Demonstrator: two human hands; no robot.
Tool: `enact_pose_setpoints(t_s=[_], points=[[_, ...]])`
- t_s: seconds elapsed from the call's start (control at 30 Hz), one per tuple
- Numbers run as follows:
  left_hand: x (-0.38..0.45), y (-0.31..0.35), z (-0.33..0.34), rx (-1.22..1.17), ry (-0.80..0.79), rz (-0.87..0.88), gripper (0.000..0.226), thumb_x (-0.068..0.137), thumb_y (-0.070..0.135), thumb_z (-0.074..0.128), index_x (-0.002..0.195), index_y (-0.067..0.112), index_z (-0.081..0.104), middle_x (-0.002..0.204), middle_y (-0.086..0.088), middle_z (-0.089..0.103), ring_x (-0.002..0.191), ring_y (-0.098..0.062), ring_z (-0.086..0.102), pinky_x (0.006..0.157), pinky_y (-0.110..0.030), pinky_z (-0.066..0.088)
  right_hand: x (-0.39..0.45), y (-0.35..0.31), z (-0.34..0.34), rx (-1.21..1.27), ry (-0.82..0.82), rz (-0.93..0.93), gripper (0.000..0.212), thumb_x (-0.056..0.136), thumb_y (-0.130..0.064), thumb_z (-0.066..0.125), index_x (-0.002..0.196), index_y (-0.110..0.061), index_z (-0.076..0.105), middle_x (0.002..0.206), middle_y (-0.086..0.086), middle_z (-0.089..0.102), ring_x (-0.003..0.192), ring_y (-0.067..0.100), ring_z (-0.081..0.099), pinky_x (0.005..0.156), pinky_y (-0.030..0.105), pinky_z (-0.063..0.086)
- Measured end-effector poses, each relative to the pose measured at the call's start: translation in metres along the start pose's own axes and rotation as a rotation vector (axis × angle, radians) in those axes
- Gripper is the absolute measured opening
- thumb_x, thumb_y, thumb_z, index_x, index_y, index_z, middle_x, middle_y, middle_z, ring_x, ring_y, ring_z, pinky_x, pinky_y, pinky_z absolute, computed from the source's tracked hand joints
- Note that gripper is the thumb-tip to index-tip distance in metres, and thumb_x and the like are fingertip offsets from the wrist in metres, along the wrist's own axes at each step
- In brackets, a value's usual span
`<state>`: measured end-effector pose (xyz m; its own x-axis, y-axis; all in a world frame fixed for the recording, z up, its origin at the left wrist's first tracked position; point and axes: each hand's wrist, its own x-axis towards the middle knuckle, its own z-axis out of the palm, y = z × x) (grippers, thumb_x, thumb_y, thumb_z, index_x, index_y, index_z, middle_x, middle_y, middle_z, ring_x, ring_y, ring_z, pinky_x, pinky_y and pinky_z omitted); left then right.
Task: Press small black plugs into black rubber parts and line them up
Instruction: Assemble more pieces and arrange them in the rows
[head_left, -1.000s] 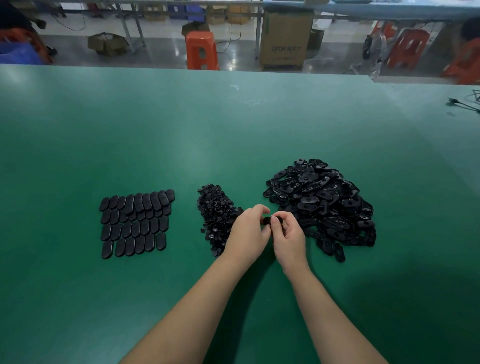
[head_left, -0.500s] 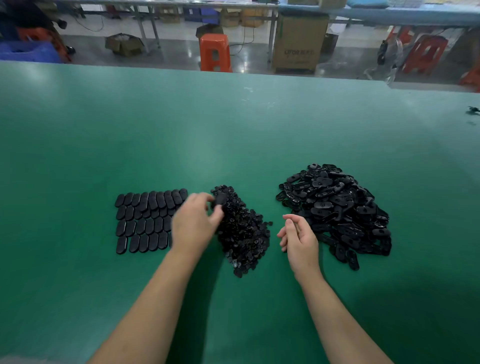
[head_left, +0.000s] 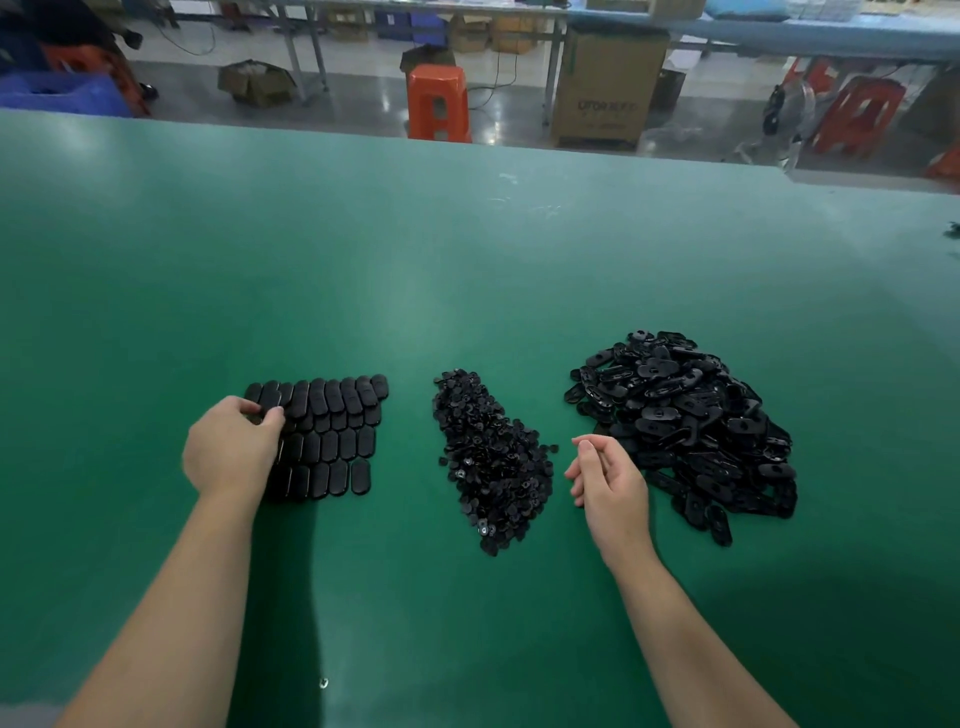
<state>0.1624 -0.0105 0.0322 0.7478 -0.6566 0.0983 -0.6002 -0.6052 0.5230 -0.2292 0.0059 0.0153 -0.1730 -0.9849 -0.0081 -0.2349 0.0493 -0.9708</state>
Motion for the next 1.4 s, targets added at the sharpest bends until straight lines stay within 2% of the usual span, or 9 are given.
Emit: enact_pose_setpoints(t_s=[0.2,0.33,0.6,0.73,0.83,1.0,1.13,1.3,1.4], points=[[0.001,0.002,0.006,0.000,0.001,0.047,0.027,0.091,0.042,0.066,0.099,0.018,0.073,0.092,-0.008,0.072,0.083,-0.032,0.062,0.067,-0.034,0.045,-0.001,-0.001,0.000,0.000,-0.006,0.001,0.017,0.105,-0.027,0.050,0.097,-0.025,0.065,0.072,-0.002,0.065,0.061,0.010,0.056,0.060,0.040,0.050],[-0.010,0.011,0.008,-0.064,0.033,0.132,0.022,0.096,0.033,0.059,0.100,0.018,0.073,0.091,-0.007,0.073,0.078,-0.028,0.057,0.066,-0.033,0.043,0.000,-0.001,0.000,-0.003,-0.008,-0.001,0.018,0.105,-0.028,0.050,0.096,-0.025,0.065,0.072,-0.002,0.066,0.060,0.009,0.056,0.060,0.039,0.050],[-0.087,0.076,0.026,-0.213,-0.144,0.550,0.018,0.096,0.022,0.060,0.108,0.018,0.073,0.097,0.002,0.073,0.080,-0.015,0.063,0.075,-0.031,0.054,0.001,0.003,0.000,-0.032,-0.001,0.005,0.016,0.104,-0.026,0.051,0.097,-0.026,0.065,0.072,-0.005,0.067,0.059,0.006,0.056,0.062,0.037,0.051],[-0.129,0.093,0.049,-0.181,-0.231,0.513,0.025,0.100,0.027,0.054,0.118,0.019,0.068,0.101,0.004,0.064,0.069,-0.009,0.057,0.065,-0.029,0.049,0.002,0.005,0.000,-0.043,0.001,0.004,0.015,0.104,-0.023,0.052,0.097,-0.027,0.065,0.072,-0.008,0.068,0.058,0.003,0.056,0.059,0.031,0.050],[-0.145,0.091,0.061,-0.174,-0.206,0.439,0.027,0.101,0.025,0.053,0.121,0.016,0.068,0.105,0.002,0.062,0.072,-0.014,0.056,0.063,-0.029,0.042,0.002,0.007,0.001,-0.051,-0.002,0.010,0.016,0.103,-0.020,0.053,0.097,-0.029,0.065,0.072,-0.008,0.068,0.059,0.002,0.056,0.057,0.026,0.048],[-0.151,0.081,0.065,-0.211,-0.172,0.479,0.024,0.097,0.016,0.058,0.116,0.012,0.072,0.095,0.004,0.058,0.060,-0.010,0.053,0.057,-0.024,0.037,0.003,0.008,0.002,-0.079,0.004,0.020,0.016,0.104,-0.020,0.052,0.100,-0.031,0.063,0.076,-0.007,0.069,0.058,0.002,0.056,0.054,0.023,0.045],[-0.153,0.081,0.064,-0.183,-0.168,0.497,0.025,0.095,0.013,0.060,0.116,0.012,0.073,0.091,0.004,0.055,0.058,-0.015,0.052,0.055,-0.026,0.037,0.004,0.005,0.004,-0.205,0.028,-0.037,0.017,0.103,-0.020,0.052,0.118,-0.024,0.060,0.098,-0.006,0.062,0.072,0.013,0.058,0.072,0.037,0.052],[-0.154,0.082,0.064,-0.169,-0.170,0.499,0.024,0.095,0.012,0.059,0.115,0.011,0.073,0.092,0.003,0.056,0.058,-0.017,0.053,0.055,-0.027,0.039,0.009,0.001,0.002,-0.398,-0.012,-0.079,0.033,0.104,-0.019,0.051,0.136,-0.016,0.057,0.130,-0.008,0.049,0.060,0.005,0.048,0.071,0.026,0.048],[-0.154,0.082,0.064,-0.165,-0.166,0.499,0.023,0.095,0.013,0.059,0.114,0.011,0.072,0.096,0.002,0.058,0.060,-0.017,0.055,0.056,-0.028,0.043,0.022,-0.006,-0.006,-0.607,-0.083,-0.150,0.039,0.104,-0.021,0.050,0.142,-0.013,0.053,0.148,-0.004,0.043,0.084,0.010,0.061,0.083,0.027,0.046]])
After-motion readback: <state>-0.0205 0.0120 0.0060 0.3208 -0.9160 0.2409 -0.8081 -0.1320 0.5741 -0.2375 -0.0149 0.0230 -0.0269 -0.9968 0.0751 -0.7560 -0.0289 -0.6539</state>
